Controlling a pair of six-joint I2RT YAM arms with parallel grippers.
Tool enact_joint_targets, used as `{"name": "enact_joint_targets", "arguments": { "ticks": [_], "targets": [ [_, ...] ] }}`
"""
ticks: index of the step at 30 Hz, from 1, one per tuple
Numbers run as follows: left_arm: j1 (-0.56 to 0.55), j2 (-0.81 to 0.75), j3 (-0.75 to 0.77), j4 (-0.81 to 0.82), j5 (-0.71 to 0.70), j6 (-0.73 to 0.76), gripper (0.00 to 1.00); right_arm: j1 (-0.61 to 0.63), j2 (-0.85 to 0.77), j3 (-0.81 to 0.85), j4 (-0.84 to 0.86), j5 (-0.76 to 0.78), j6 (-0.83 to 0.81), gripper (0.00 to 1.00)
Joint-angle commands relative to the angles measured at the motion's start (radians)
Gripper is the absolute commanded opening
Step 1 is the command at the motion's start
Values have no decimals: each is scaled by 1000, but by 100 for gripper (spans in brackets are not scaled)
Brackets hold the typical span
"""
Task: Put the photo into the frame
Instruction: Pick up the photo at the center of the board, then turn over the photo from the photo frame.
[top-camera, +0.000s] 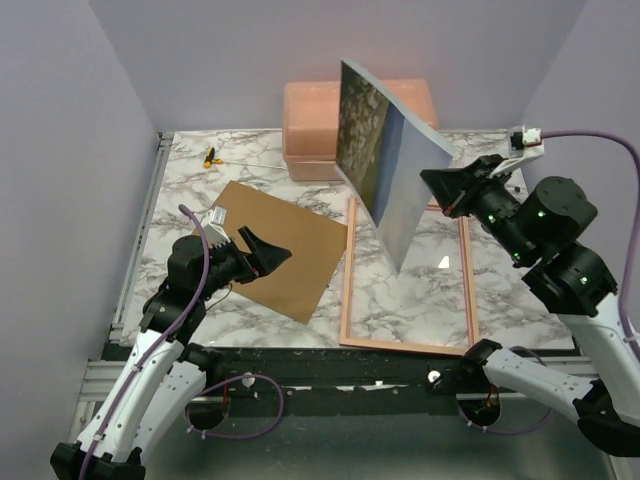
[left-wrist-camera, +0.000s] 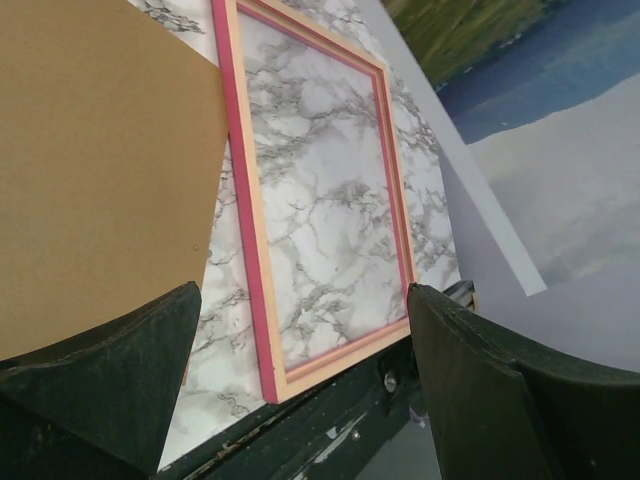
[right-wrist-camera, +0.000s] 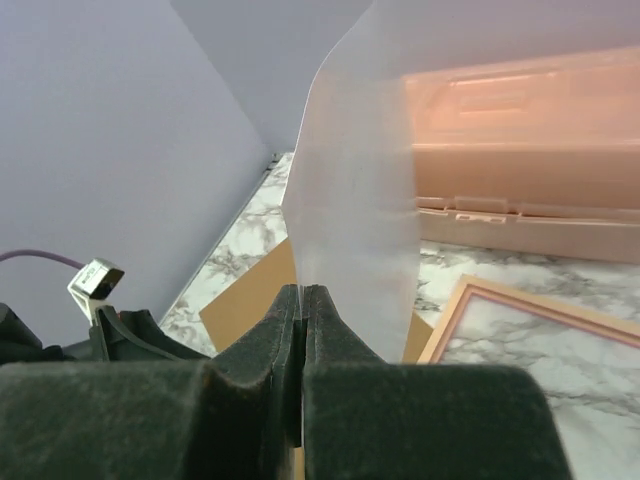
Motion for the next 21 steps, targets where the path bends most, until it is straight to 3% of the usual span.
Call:
{"name": "enact_joint_targets", "arguments": {
  "ticks": [1, 11, 21],
  "targets": [
    [-1, 28, 30, 49, 83, -41, 86, 6, 29, 64, -271, 40, -114, 0],
    [-1, 51, -21, 52, 107, -84, 86, 23, 130, -100, -318, -139, -168, 0],
    [0, 65, -89, 112, 112, -171, 86, 156, 186, -315, -87, -367, -78, 1]
  ]
}}
